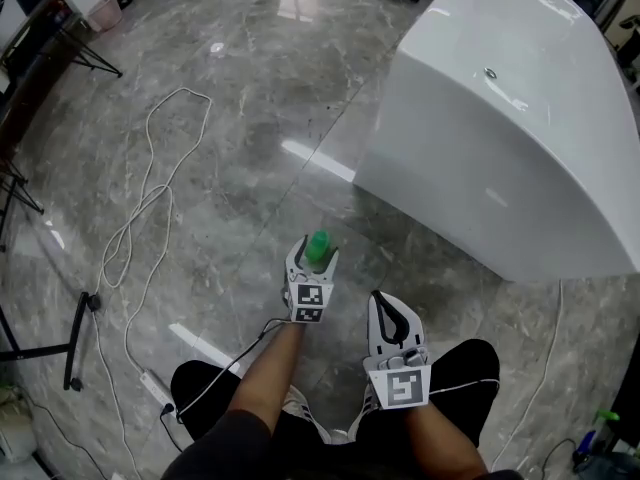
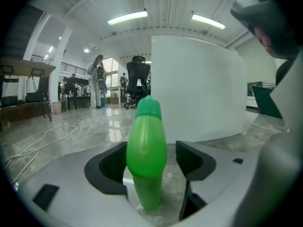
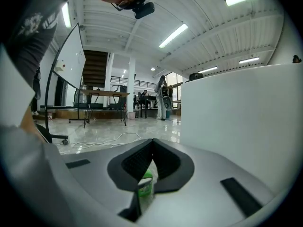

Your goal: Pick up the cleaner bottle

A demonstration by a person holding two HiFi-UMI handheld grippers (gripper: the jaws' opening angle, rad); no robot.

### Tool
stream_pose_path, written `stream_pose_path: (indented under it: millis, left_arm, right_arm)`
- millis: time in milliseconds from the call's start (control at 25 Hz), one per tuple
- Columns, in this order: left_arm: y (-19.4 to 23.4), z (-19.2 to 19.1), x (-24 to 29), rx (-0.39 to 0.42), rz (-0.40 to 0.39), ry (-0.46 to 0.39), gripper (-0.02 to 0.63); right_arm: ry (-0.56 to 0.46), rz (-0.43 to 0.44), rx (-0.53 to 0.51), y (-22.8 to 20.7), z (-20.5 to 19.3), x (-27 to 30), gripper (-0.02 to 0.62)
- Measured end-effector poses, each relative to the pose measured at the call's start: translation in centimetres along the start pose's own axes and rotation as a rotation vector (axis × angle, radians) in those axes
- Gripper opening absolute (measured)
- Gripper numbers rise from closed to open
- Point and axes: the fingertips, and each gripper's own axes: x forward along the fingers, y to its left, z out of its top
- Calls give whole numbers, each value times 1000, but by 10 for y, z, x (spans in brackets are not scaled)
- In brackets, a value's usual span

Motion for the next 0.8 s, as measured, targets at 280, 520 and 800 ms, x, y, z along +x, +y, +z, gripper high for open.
stream_pose_path:
  millis: [280,520,800]
  left_arm:
    - [5,-22,23,-50,3,72,304]
    - [4,-23,30,-23,5,96,192]
    - [4,-29,36,-47,-19,143,186]
  right_arm:
    - [3,3,-15,-2,-3,-12,17]
    - [9,18,-26,-2,-5,-16,17]
    - [-42,19,-12,-5,2,-15,17]
